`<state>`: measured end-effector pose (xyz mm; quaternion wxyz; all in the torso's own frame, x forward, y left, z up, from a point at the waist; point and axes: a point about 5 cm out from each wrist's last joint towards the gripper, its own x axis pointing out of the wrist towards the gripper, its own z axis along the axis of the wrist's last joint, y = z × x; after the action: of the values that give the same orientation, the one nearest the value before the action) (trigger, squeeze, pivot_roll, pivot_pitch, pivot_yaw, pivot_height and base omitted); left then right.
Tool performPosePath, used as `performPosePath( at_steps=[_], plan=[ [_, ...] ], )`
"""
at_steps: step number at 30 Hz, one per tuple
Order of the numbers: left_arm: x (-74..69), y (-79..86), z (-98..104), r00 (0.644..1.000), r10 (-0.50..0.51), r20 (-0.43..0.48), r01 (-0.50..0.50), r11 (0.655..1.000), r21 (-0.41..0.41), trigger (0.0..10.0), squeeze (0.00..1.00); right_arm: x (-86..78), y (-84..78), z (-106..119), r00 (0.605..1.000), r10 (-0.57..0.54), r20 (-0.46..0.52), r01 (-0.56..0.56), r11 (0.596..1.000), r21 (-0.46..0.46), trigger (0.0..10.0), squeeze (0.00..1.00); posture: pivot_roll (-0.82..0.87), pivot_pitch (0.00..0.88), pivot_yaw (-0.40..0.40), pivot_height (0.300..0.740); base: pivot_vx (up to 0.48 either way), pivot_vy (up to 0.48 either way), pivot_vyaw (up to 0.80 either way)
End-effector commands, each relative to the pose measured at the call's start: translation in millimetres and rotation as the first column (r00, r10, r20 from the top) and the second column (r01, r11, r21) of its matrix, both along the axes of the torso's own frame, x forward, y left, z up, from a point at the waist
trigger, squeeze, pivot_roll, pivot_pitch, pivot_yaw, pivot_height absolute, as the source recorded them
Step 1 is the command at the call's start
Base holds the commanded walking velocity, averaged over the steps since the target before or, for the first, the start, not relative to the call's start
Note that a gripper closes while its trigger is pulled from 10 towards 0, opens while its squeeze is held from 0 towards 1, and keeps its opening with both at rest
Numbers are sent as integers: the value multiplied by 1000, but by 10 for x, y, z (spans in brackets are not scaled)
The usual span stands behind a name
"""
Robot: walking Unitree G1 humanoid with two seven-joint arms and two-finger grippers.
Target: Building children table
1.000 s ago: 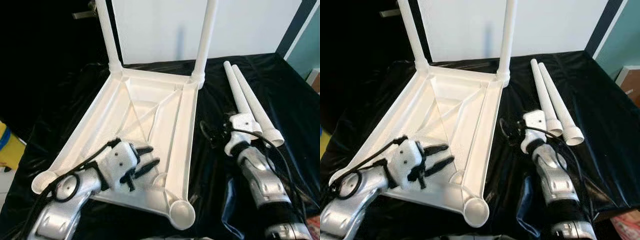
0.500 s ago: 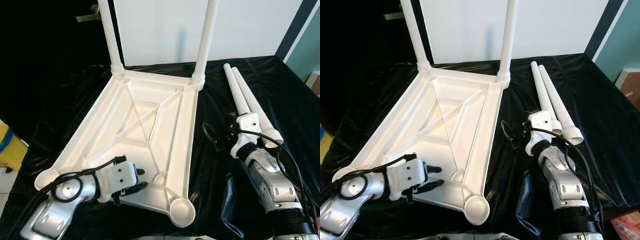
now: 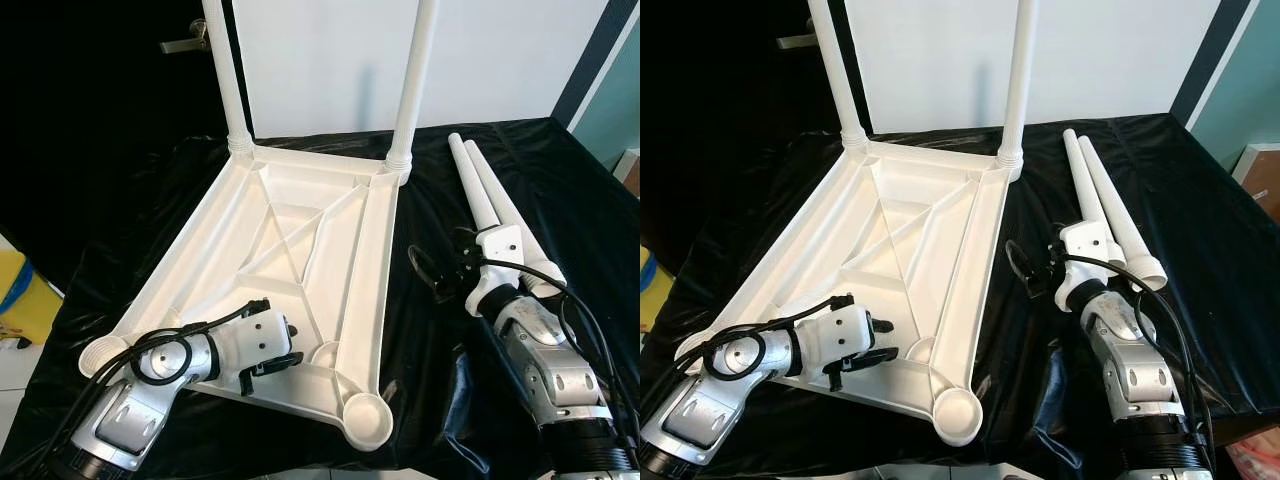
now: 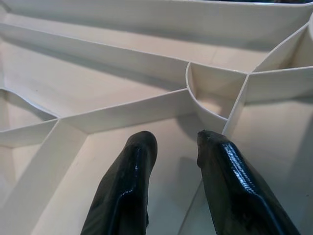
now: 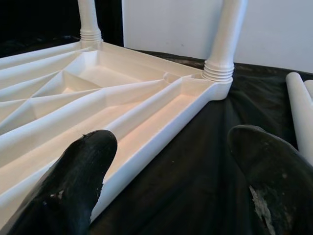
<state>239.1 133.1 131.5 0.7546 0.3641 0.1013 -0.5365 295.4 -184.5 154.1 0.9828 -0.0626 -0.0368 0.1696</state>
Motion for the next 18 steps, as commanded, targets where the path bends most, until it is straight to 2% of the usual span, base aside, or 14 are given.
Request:
performPosePath(
  at_steps=[1,3,6,7,8,9,10,11,12,14,15,18],
  plan=[
    [-52,17,-195,998,1,-64,3,998,65,10000,0,9,-33,50,1000,-10,7,10,1000,-1,10000,0,-62,41,-7,740,0,0,0],
    [-14,3,-230,998,20,-56,-16,997,77,10000,0,12,-23,51,1000,-9,6,9,1000,0,10000,0,-61,42,-7,740,0,0,0],
    [179,-38,-321,993,119,-6,-118,988,104,10000,0,25,3,62,1000,-5,6,5,1000,1,10000,0,-55,43,-10,740,0,0,0],
    [179,-38,-321,993,119,-6,-118,988,104,10000,0,25,3,62,1000,-5,6,5,1000,1,10000,0,-55,43,-10,740,0,0,0],
    [276,-34,-336,984,175,18,-176,978,111,10000,0,33,11,67,1000,-4,6,4,1000,3,10000,0,-55,44,-10,740,0,0,0],
    [276,-34,-336,984,175,18,-176,978,111,10000,0,33,11,67,1000,-4,6,4,1000,3,10000,0,-55,44,-10,740,0,0,0],
    [388,-32,-327,969,243,37,-246,964,101,10000,0,41,20,74,1000,-2,8,2,1000,4,10000,0,-56,45,-7,740,0,0,0],
    [589,-37,-261,926,373,62,-376,925,50,10000,0,52,27,85,1000,-2,11,2,1000,7,10000,0,-55,48,-6,740,0,0,0],
    [653,-48,-222,911,406,73,-409,912,26,10000,0,57,28,91,1000,-4,13,4,1000,7,10000,0,-57,50,-2,740,0,0,0],
    [653,-48,-222,911,406,73,-409,912,26,10000,0,57,28,91,1000,-4,13,4,1000,7,10000,0,-57,50,-2,740,0,0,0],
    [705,-56,-182,897,435,82,-436,900,1,10000,0,60,27,95,1000,-7,15,6,1000,9,10000,0,-58,52,-1,740,0,0,0],
    [745,-104,-114,898,434,74,-433,901,-33,10000,0,60,26,100,1000,-14,18,14,1000,12,10000,0,-64,56,7,740,0,0,0]
  ],
)
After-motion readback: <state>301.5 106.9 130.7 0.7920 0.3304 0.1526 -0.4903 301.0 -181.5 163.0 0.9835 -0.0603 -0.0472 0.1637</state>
